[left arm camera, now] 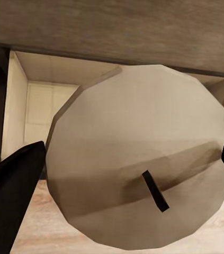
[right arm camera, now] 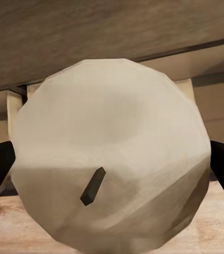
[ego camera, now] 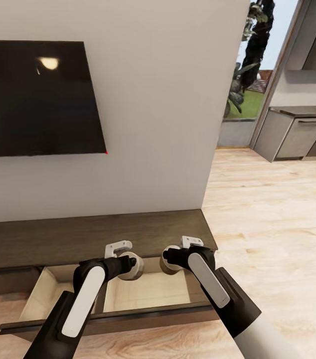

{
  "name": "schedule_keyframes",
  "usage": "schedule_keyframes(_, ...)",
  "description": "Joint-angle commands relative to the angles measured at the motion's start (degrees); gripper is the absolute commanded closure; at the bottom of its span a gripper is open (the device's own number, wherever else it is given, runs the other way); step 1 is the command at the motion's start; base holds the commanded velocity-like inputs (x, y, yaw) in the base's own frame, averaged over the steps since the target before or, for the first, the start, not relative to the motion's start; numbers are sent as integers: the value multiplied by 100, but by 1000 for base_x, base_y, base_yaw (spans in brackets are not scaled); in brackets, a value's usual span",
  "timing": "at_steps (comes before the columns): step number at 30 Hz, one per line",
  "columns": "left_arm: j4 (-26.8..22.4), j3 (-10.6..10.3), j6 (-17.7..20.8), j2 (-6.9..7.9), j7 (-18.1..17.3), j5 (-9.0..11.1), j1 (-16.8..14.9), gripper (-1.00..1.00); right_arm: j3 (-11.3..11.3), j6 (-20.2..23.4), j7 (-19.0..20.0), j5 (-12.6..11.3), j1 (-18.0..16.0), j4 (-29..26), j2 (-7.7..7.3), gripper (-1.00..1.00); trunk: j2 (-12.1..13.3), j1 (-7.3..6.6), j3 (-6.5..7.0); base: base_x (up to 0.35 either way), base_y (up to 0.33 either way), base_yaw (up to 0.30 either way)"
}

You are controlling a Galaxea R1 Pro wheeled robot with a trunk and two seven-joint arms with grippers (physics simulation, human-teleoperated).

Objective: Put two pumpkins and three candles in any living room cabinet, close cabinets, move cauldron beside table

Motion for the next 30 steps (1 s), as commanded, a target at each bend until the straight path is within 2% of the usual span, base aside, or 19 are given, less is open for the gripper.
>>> schedule_keyframes(1,-6,-2,10,-2,59,54,-5,100,6,3,-59,-52,-6,-10,0,100,-46,23,-24,0,0,0)
schedule_keyframes(17,38,1,75,-6,111,60,-5,100,6,19,-9,-61,-6,10,-6,100,-688,374,-312,0,0,0)
schedule_keyframes(25,38,24,170,-13,111,110,-5,100,-2,57,46,-76,-6,42,-1,100,-688,374,-312,0,0,0)
schedule_keyframes(30,38,27,183,-20,111,124,-5,100,-11,72,46,-91,-6,83,1,100,-888,484,-401,0,0,0)
